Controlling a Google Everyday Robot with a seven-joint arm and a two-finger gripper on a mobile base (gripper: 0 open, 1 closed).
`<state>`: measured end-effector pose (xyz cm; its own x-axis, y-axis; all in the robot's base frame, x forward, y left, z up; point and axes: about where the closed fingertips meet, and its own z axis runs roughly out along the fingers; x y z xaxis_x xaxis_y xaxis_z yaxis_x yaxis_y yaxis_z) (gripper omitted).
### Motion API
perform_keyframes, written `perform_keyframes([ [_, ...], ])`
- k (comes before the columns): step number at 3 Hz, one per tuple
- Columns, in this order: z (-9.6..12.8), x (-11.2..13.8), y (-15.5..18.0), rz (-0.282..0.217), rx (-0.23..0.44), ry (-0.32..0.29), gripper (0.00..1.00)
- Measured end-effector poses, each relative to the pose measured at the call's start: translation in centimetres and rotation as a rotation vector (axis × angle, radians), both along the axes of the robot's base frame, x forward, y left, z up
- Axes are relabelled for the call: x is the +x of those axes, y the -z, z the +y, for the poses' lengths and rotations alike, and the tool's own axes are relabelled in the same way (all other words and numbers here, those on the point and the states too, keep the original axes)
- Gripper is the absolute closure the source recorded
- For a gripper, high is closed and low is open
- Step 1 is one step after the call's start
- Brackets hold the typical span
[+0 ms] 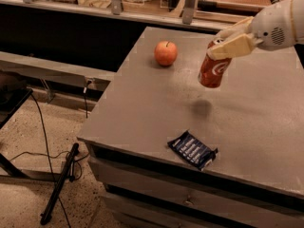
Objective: Move coke can near rxbar blueberry
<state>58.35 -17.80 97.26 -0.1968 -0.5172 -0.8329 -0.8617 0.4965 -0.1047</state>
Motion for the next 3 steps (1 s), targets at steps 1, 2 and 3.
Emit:
perform_keyframes([
  [1, 1.4, -3.1, -2.4, -0.015, -0.063, -0.036, 1.00],
  [2, 2.1, -4.5, -3.4, -0.030, -0.109, -0.043, 1.00],
  [3, 2.3, -4.9, -3.2, -0.038, -0.112, -0.050, 1.00],
])
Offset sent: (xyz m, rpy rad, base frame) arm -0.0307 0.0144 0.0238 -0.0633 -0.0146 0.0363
